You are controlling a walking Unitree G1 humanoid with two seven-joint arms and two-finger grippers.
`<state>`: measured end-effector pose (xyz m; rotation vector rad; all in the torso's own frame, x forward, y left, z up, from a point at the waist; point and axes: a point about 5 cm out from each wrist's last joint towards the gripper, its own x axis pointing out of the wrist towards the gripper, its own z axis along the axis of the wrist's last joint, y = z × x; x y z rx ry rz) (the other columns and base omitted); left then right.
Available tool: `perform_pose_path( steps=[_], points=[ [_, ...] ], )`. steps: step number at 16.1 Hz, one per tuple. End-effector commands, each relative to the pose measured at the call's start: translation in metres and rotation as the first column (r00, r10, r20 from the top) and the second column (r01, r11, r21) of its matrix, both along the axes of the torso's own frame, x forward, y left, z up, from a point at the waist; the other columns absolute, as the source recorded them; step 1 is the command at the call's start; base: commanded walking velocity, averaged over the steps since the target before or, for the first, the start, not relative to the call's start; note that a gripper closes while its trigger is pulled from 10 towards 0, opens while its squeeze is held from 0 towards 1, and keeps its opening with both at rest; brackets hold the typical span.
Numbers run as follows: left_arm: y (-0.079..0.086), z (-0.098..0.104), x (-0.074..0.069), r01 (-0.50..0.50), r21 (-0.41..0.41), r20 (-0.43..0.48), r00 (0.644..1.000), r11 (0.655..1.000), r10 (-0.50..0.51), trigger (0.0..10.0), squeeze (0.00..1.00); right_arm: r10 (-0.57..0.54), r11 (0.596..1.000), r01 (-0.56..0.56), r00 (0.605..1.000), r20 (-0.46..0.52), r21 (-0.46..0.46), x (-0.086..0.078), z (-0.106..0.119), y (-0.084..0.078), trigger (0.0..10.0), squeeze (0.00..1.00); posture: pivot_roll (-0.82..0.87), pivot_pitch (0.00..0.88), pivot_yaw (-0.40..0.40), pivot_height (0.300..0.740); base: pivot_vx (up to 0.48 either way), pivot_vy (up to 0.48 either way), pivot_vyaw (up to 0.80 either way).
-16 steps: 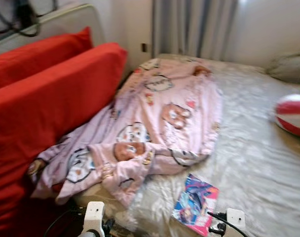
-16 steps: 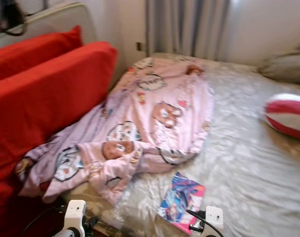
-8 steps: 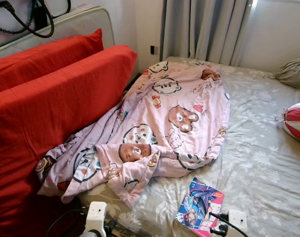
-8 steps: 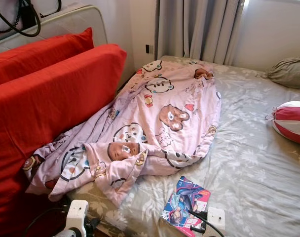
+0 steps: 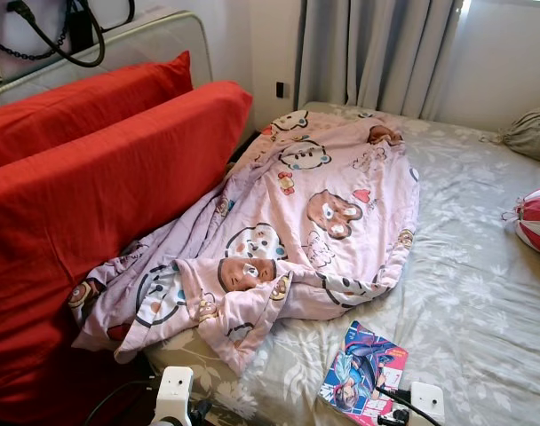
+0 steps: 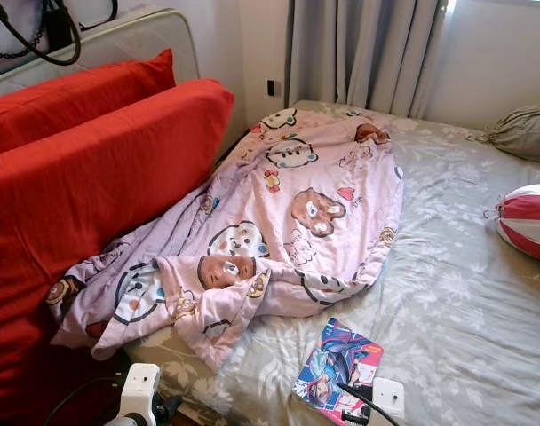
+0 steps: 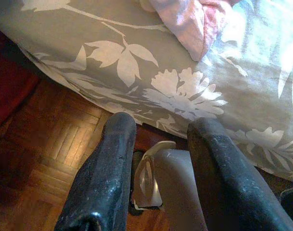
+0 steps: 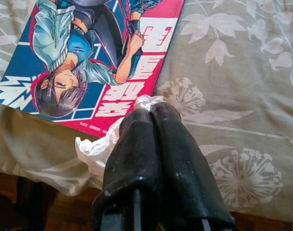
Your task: Clean up the room
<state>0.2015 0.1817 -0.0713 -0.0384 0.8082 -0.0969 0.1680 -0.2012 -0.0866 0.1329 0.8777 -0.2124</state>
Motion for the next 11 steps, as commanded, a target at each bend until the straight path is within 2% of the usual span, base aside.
perform_pose_path(
  steps=[1, 8, 11],
  points=[
    [0.001, -0.003, -0.006, 0.003, 0.005, -0.020, 1.000, 1.000, -0.003, 10.0, 0.00, 0.004, 1.000, -0.004, 1.000, -0.022, 0.003, -0.005, -0.003, 0.000, 10.0, 0.00, -0.01, 0.000, -0.001, 0.701, 0.000, 0.000, 0.00],
    [-0.001, -0.002, -0.004, -0.009, -0.009, -0.010, 1.000, 1.000, 0.009, 10.0, 0.00, -0.001, 1.000, 0.001, 1.000, -0.020, 0.004, -0.004, -0.002, -0.001, 10.0, 0.00, -0.01, 0.000, -0.002, 0.701, 0.000, 0.000, 0.00],
    [-0.001, -0.003, -0.005, -0.013, -0.012, -0.014, 1.000, 1.000, 0.013, 10.0, 0.00, -0.010, 1.000, 0.010, 1.000, -0.024, 0.000, -0.007, -0.002, -0.011, 10.0, 0.00, -0.01, 0.000, -0.001, 0.701, -0.280, 0.000, 0.00]
  ],
)
